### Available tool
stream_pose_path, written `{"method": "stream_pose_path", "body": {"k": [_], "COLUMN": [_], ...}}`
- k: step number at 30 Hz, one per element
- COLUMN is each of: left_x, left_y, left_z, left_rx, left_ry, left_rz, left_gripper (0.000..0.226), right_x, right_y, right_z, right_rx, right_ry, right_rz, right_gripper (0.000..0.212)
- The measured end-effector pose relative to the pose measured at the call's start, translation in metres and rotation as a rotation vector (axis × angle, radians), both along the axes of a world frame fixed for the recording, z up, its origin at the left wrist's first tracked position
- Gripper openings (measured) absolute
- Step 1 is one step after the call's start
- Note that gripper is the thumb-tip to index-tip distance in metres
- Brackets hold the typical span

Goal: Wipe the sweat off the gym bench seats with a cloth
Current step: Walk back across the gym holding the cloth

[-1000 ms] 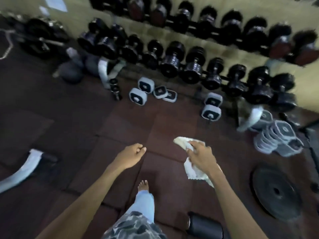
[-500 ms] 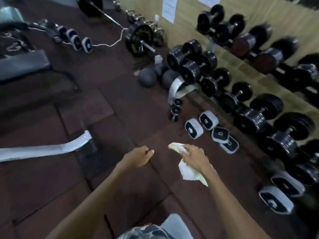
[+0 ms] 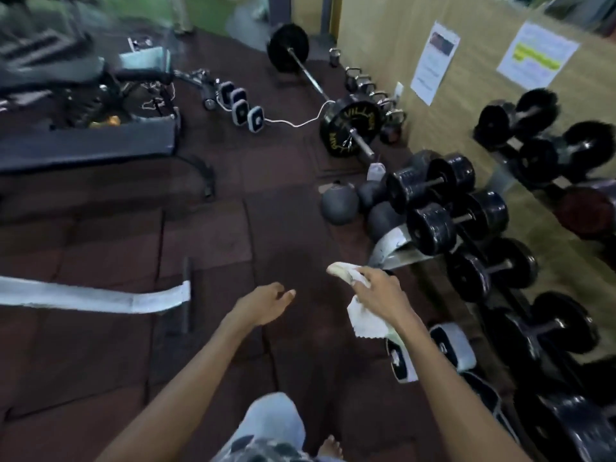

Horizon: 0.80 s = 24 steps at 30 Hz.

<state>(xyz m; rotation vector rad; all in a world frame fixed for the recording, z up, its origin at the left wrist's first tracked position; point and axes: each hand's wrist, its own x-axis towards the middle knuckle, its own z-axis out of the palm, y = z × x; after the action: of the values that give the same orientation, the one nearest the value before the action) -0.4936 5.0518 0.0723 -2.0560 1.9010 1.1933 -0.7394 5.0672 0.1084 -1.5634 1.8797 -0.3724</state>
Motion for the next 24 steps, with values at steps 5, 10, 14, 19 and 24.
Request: {"method": "stream_pose_path", "body": {"k": [5,10,14,19,24], "left_x": [-0.012,0.004,0.022,0.048,0.076], "left_y": [-0.084,-0.187,-0.290,-0.420,-0.535], "left_z": [0.004,0.000,0.008,0.025,0.019], "left_rx": [-0.038,-0.049,-0.104,-0.151,-0.112], "left_ry": [0.016,0.014,-0.021,0.005,0.009], "left_rz": [0.110,0.136,0.091,0.130,0.162], "left_gripper": [0.060,0.062,0.060,0.062,0.061], "right_x": [-0.016,-0.009,0.012,0.041,0.063], "right_y": [-0.110,-0.224,-0.332,-0.467,-0.588], "right_z": [-0.009,-0.016,-0.018,-0.005,-0.005], "right_rx": [0.010,0.003,0.008,-0.008,-0.010], "right_ry": [-0.006,0.013,0.040,0.001,-0.017], "right_rz": [0.097,0.142,0.171,0.172,0.155], "right_gripper": [0.040,0.037,0.036,0.038,0.032]}}
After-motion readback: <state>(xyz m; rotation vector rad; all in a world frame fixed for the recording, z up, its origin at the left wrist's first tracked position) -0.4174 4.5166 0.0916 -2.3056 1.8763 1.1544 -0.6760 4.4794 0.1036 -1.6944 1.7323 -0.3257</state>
